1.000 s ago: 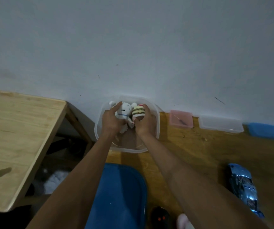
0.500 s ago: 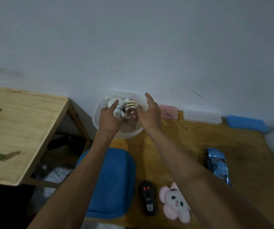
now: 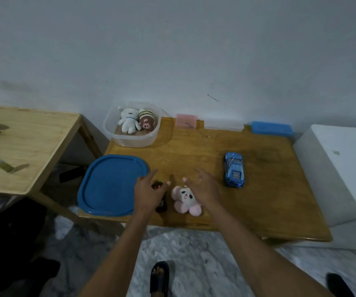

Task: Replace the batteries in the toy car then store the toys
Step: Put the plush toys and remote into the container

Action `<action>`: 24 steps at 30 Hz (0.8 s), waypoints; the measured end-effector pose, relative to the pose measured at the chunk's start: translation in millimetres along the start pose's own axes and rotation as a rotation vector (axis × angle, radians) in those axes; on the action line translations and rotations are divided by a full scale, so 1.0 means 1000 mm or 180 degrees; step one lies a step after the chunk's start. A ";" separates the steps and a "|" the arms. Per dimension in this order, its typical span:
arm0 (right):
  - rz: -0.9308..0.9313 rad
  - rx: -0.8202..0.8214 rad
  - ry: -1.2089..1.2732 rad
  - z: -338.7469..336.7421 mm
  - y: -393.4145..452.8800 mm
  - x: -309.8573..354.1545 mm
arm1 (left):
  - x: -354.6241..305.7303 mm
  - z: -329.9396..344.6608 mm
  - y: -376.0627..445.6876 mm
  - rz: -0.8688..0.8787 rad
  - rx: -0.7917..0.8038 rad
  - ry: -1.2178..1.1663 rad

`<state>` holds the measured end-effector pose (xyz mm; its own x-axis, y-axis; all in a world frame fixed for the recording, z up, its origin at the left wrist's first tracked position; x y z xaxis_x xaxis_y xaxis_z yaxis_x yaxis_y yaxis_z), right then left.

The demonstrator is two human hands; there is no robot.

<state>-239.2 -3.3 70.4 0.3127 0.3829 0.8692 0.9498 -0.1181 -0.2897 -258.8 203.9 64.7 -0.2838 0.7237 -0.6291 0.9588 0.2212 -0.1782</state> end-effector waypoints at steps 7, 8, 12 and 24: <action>0.0169 0.0114 -0.0033 0.023 -0.006 -0.065 | 0.023 0.036 -0.021 -0.0331 -0.0047 0.0376; 0.0160 0.0090 -0.0047 0.023 -0.005 -0.065 | 0.023 0.036 -0.020 -0.0370 -0.0049 0.0395; 0.0249 0.0063 0.0390 0.018 -0.006 -0.066 | 0.025 0.035 -0.020 -0.0412 -0.0071 0.0325; -0.0349 -0.0131 0.1160 0.011 0.017 0.028 | 0.002 -0.040 0.018 0.0075 -0.0669 -0.0640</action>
<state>-214.1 15.4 85.9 0.1845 0.0453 0.9818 0.9750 -0.1340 -0.1771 -242.7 235.9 90.6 -0.2336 0.5907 -0.7723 0.9360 0.3517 -0.0142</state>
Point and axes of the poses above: each hand's wrist, its own y-axis towards the middle knuckle, its own z-axis out of the palm, x = y × z, the point moved 7 cm from there along y, towards the middle knuckle, and after that the axes turned 13 degrees about y, right-handed, at the moved point
